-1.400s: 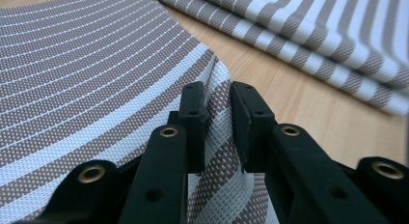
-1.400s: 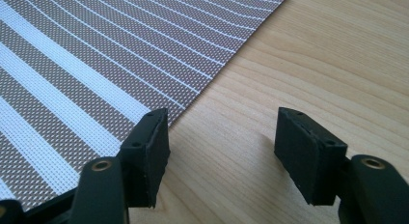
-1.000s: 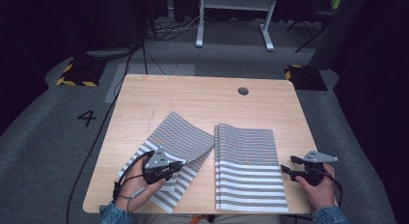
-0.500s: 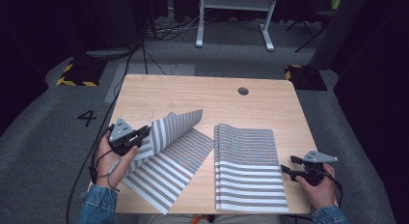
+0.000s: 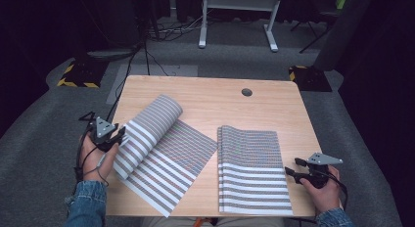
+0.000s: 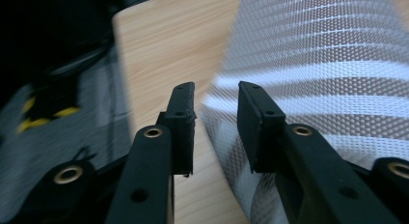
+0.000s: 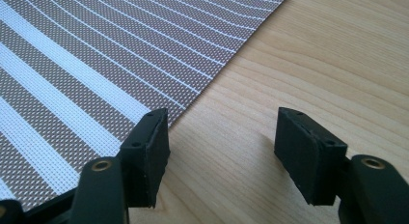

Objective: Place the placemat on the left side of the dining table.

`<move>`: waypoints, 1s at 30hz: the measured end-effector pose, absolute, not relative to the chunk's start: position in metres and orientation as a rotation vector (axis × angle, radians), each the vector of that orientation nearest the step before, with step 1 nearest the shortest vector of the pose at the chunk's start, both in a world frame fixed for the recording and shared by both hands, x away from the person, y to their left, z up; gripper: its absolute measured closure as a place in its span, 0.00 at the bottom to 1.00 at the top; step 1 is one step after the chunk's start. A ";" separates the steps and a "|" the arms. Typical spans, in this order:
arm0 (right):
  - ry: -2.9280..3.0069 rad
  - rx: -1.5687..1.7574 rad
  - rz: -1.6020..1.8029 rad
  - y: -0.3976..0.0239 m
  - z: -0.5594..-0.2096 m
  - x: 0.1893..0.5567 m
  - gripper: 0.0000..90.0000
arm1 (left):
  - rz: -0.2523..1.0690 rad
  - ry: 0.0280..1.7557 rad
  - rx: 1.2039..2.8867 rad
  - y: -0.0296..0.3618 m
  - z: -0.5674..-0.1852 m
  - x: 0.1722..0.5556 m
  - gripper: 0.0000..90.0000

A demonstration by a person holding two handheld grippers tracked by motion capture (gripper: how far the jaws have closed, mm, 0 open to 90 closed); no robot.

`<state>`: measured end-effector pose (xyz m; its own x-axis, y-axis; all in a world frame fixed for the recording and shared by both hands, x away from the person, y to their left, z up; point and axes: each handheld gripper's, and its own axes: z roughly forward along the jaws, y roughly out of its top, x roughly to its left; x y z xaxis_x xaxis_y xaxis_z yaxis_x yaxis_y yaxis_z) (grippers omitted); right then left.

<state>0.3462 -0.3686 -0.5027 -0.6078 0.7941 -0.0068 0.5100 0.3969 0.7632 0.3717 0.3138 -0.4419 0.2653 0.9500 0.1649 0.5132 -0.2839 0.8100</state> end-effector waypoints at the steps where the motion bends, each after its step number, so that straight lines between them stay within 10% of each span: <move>1: 2.289 1.126 1.056 -0.369 -0.503 0.346 0.42 | 0.886 1.321 1.907 0.314 -0.442 0.372 0.72; 7: 2.289 1.126 1.056 -0.369 -0.503 0.346 0.41 | 0.894 1.385 1.774 0.315 -0.428 0.359 0.44; 30: 2.291 1.127 1.057 -0.368 -0.503 0.346 0.41 | 0.405 1.042 1.987 0.133 -0.451 0.368 0.39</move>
<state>0.3462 -0.3685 -0.5027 -0.6082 0.7938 -0.0050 0.5112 0.3965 0.7625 0.3679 0.1333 -0.4507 0.6029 0.7926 -0.0911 0.5228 -0.3062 0.7956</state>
